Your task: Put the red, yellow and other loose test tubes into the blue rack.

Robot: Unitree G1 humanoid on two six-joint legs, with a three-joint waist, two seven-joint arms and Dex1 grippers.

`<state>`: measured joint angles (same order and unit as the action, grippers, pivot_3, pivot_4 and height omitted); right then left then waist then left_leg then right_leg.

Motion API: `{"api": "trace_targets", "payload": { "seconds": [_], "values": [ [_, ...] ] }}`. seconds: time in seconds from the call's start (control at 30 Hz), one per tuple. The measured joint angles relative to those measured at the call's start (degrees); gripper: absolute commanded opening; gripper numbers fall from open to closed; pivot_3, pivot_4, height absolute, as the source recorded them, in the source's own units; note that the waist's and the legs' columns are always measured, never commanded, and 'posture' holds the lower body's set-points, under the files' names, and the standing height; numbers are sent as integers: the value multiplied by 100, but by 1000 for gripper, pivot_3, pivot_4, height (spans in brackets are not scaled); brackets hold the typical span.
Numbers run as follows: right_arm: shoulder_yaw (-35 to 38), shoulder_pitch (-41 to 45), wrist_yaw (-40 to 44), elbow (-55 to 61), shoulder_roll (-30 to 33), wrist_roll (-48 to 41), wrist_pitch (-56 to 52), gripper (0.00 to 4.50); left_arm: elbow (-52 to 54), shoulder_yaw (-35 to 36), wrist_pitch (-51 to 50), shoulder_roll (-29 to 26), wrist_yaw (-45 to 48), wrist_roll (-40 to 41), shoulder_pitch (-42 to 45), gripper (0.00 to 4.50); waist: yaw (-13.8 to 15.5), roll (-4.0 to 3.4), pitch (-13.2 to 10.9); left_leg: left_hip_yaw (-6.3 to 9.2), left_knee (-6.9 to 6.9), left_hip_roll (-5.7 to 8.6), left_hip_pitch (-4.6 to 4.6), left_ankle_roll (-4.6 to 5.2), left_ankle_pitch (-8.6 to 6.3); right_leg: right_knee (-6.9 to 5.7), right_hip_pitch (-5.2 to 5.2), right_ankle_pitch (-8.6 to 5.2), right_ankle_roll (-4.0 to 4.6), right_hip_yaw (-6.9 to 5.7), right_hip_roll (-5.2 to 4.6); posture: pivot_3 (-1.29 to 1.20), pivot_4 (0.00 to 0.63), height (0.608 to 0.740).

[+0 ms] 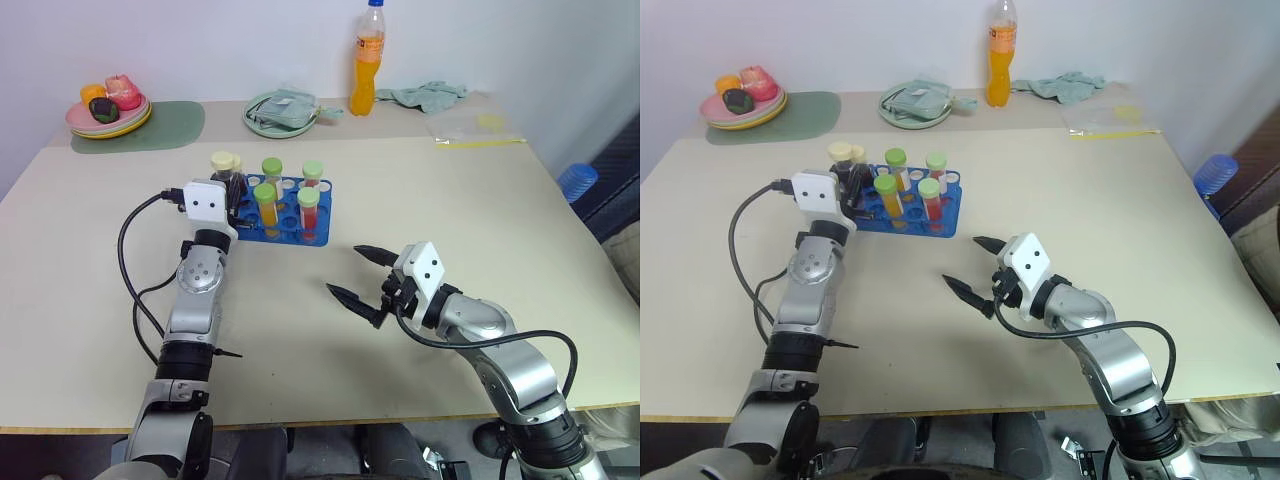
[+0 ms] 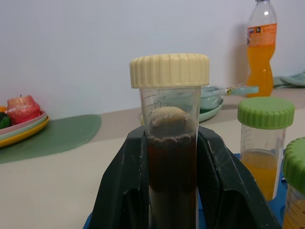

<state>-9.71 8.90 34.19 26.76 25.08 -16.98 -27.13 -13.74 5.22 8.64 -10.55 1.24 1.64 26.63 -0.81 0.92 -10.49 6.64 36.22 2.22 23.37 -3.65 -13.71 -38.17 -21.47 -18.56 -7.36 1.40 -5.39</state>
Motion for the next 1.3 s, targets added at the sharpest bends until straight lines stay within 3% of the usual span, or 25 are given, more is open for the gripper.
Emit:
{"api": "trace_targets", "payload": {
  "seconds": [0.7, 1.3],
  "values": [
    [0, 34, -12, 1, 1, -6, -26, 4500, -183, 43, 196, 138, 204, 119, 14, 850, 4, -2, 6, 0, 1, 0, -6, 0, 0, 0, 7, 0, 0, 0, 0, 0, 150, 740],
    [10, 33, -5, 6, 19, -17, -73, 4500, -168, 1, 153, 94, -166, -360, -4, 850, -3, -6, 11, 0, 0, 0, -9, 0, 0, 0, 8, 0, 0, 0, 1, 0, 150, 740]
  ]
}}
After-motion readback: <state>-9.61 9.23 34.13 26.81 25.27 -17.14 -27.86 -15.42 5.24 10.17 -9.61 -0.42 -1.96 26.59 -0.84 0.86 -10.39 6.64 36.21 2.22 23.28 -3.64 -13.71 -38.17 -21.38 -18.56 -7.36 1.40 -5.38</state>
